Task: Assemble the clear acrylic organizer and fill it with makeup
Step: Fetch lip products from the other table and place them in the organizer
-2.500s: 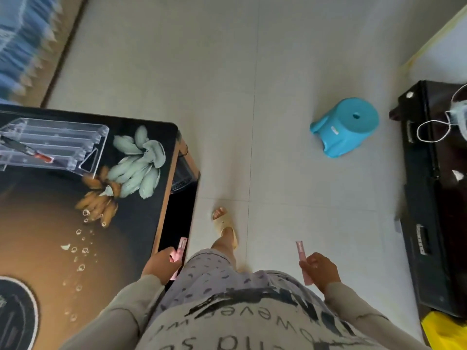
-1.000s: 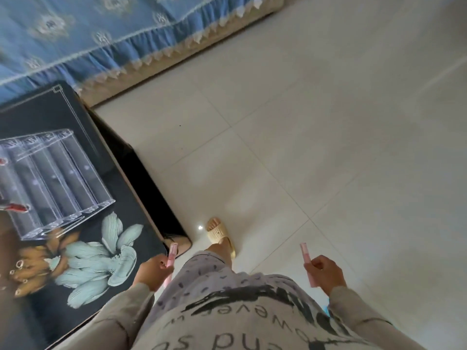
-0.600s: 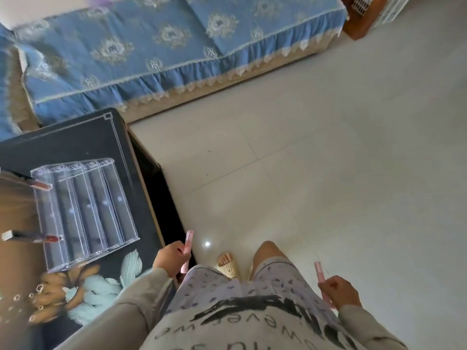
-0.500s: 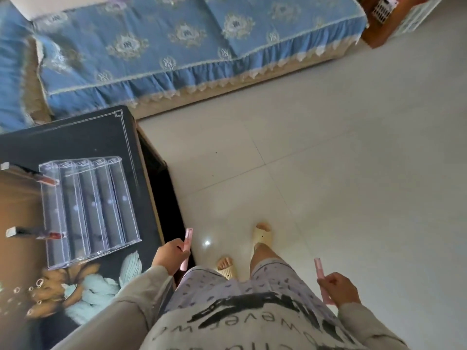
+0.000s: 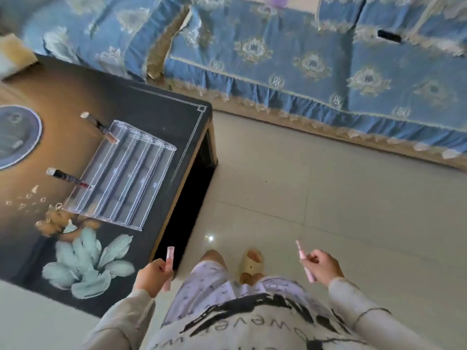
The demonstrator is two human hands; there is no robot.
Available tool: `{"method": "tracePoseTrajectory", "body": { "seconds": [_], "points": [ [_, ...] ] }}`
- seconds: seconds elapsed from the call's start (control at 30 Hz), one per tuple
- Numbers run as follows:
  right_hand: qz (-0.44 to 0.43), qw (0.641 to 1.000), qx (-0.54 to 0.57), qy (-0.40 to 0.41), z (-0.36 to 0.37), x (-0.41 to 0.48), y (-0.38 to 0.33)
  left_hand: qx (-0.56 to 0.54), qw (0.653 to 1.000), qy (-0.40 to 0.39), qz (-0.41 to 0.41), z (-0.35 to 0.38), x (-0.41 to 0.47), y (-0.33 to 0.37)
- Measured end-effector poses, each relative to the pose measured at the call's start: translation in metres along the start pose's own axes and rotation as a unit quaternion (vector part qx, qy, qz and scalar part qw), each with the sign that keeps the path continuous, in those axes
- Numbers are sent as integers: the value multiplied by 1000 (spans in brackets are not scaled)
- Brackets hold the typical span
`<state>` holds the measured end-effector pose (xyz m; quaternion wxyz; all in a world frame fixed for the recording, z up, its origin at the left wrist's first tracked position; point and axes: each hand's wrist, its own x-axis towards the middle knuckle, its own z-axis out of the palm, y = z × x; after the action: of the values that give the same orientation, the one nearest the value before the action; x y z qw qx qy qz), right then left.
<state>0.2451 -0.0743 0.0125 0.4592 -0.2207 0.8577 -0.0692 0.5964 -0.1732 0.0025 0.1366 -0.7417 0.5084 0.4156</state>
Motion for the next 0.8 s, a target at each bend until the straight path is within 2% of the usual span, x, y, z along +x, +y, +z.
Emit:
{"method": "tracePoseTrajectory", "body": {
  "seconds": [0.13, 0.23, 0.47, 0.63, 0.8],
  "points": [
    [-49, 995, -87, -28, -31, 38, -35, -172, 980, 25, -99, 20, -12, -1],
    [-69, 989, -123, -41, -40, 59, -57, -241, 961, 16, -135, 32, -20, -5],
    [-85, 975, -192, -66, -39, 94, -104, -290, 943, 13, -165, 37, -9, 6],
    [-81, 969, -227, -61, -42, 108, -145, -250, 954, 21, -165, -3, 9, 32],
    [-110, 963, -240, -61, -37, 120, -199, -271, 949, 58, -151, -50, 33, 54]
  ]
}}
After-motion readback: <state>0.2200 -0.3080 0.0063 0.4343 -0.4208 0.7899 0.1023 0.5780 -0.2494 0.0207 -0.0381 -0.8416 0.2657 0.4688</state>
